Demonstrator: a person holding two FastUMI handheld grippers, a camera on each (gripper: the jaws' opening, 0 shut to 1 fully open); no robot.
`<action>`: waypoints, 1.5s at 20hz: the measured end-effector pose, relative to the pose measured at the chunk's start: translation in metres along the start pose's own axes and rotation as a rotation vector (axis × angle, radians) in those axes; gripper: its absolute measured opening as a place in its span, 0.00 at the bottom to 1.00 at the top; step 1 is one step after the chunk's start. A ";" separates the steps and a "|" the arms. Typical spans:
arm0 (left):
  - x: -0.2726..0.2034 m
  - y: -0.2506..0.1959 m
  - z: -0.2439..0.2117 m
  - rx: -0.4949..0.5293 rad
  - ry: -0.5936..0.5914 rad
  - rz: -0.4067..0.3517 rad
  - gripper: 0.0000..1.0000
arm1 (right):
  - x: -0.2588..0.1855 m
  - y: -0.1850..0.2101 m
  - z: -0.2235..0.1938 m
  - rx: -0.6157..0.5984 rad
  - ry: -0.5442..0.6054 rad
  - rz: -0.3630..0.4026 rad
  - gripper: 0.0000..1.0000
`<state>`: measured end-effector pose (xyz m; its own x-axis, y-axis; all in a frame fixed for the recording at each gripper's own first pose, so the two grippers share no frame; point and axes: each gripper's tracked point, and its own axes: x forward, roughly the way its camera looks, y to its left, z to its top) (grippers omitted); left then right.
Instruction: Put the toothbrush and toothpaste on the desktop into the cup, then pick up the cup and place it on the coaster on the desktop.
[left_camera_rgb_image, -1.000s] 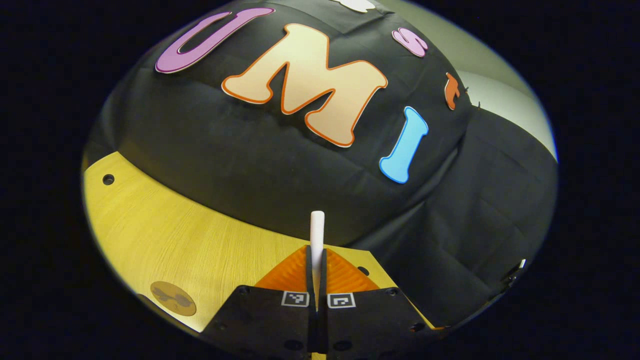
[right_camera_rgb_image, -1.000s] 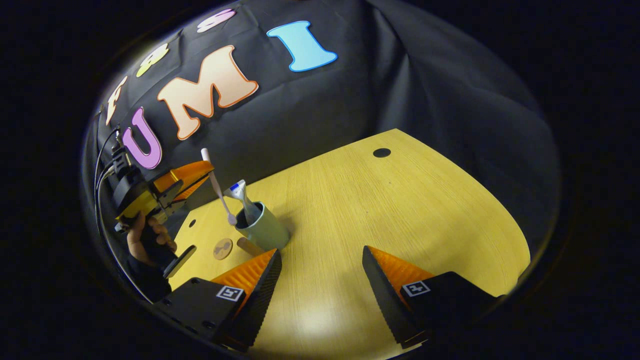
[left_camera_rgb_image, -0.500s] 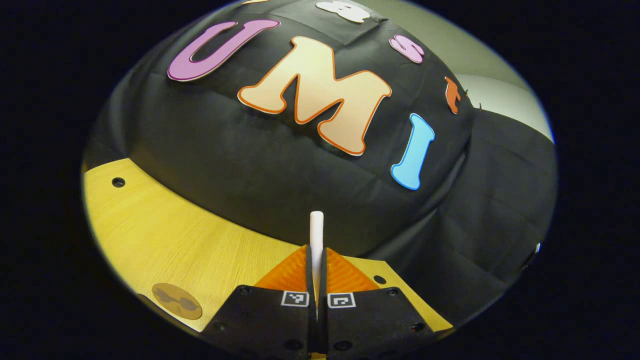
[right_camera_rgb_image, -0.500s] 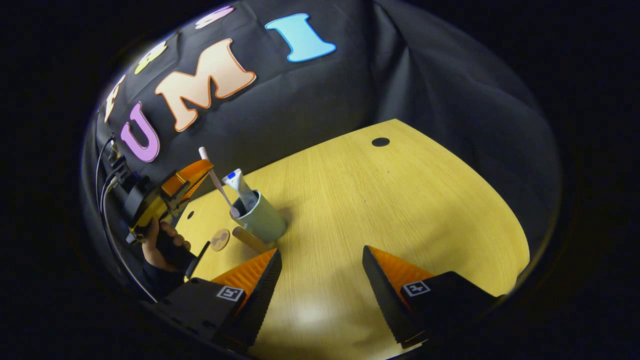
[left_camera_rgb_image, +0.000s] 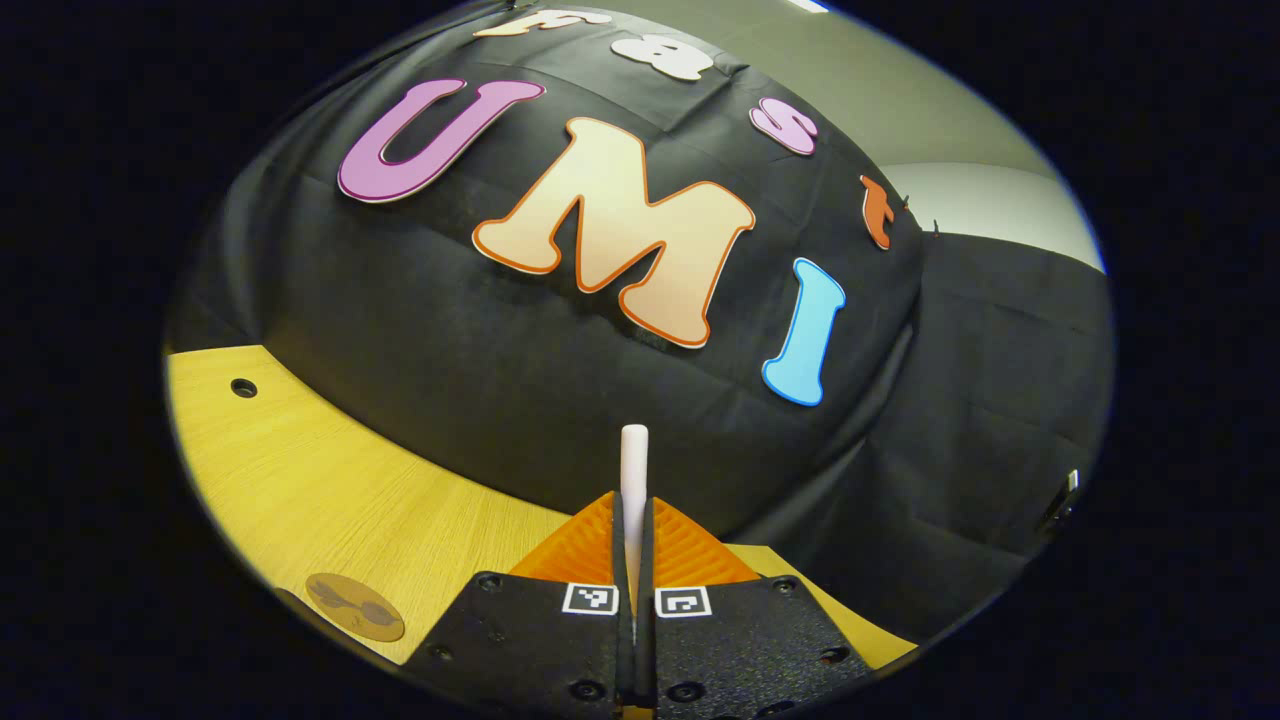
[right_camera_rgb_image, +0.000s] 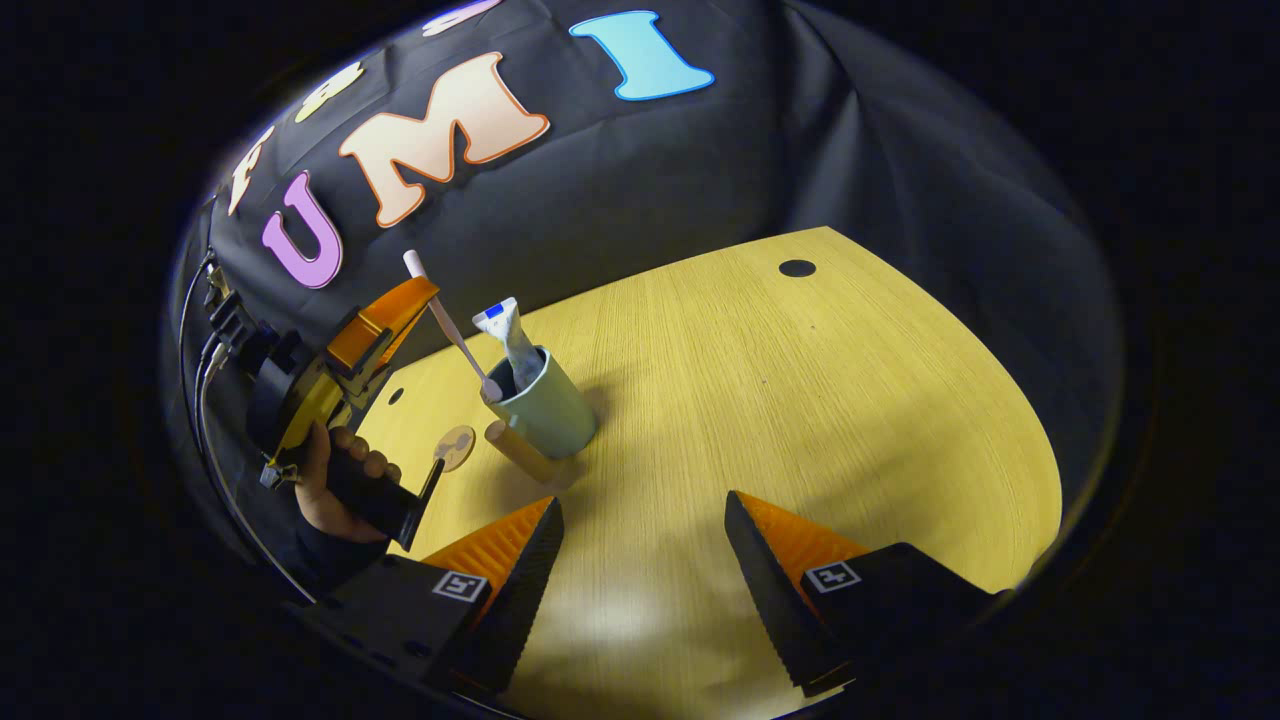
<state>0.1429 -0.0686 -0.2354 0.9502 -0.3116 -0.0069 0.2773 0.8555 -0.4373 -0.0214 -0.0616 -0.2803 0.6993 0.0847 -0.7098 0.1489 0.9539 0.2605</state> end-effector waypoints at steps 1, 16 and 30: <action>0.000 -0.001 -0.001 0.004 -0.001 -0.008 0.00 | 0.000 -0.001 -0.001 0.004 0.004 0.002 0.99; -0.042 -0.003 -0.050 0.075 0.165 0.017 0.00 | 0.006 0.024 0.001 0.014 0.028 0.081 0.94; -0.109 -0.012 -0.095 0.121 0.479 -0.080 0.27 | 0.019 0.092 0.039 -0.088 0.084 0.154 0.98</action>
<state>0.0229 -0.0844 -0.3143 0.7614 -0.5086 -0.4021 0.3882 0.8543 -0.3457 0.0331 0.0161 -0.2439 0.6480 0.2514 -0.7190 -0.0191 0.9490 0.3146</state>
